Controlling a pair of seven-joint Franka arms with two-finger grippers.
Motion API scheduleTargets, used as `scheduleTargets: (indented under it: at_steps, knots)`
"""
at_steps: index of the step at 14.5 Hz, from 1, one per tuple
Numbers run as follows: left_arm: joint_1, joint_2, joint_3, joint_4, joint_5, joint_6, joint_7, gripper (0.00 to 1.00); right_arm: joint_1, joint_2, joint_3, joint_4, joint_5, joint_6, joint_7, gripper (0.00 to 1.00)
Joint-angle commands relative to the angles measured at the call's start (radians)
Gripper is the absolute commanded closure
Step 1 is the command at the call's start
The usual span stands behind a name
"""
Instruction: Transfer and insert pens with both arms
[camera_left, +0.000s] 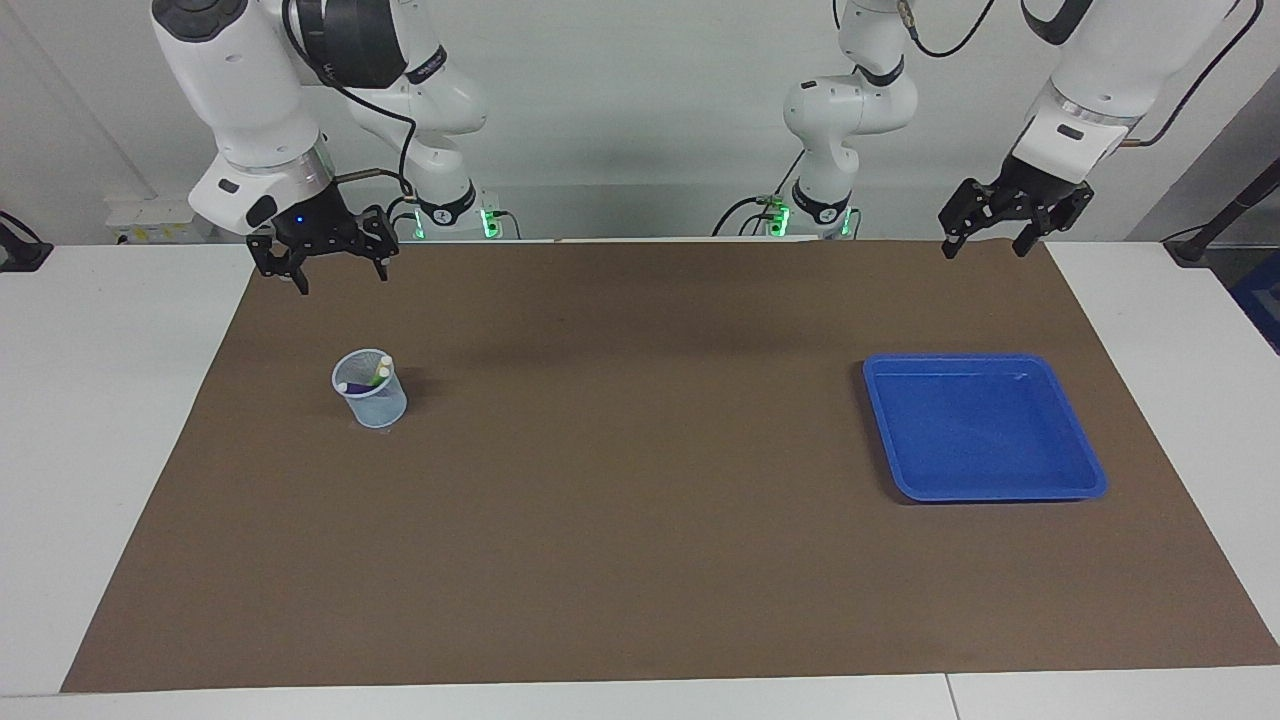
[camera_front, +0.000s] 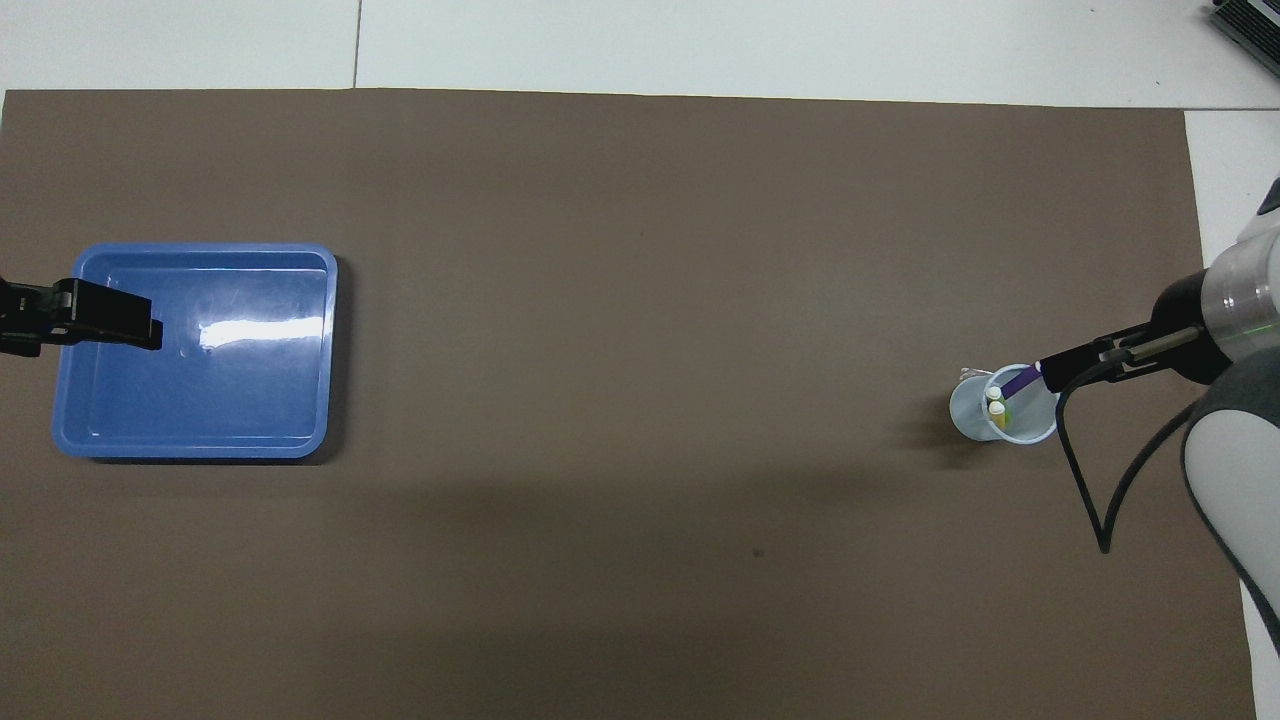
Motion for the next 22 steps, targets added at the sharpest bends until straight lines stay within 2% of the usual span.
scheduleTargets:
  at_steps: [1, 7, 9, 22]
  knots:
    - [-0.010, 0.005, 0.004, 0.024, 0.017, -0.025, 0.012, 0.00, -0.004, 0.001, 0.012, 0.017, 0.017, 0.001, 0.046, 0.00]
    - [-0.010, 0.005, 0.004, 0.024, 0.017, -0.025, 0.013, 0.00, -0.004, -0.004, 0.010, 0.031, 0.033, -0.008, 0.051, 0.00]
    - [-0.010, 0.004, 0.004, 0.024, 0.017, -0.023, 0.013, 0.00, -0.007, -0.006, 0.001, 0.031, 0.079, 0.000, 0.063, 0.00]
    - [-0.010, 0.005, 0.004, 0.025, 0.011, -0.023, 0.012, 0.00, -0.007, -0.012, 0.001, 0.031, 0.079, -0.014, 0.065, 0.00]
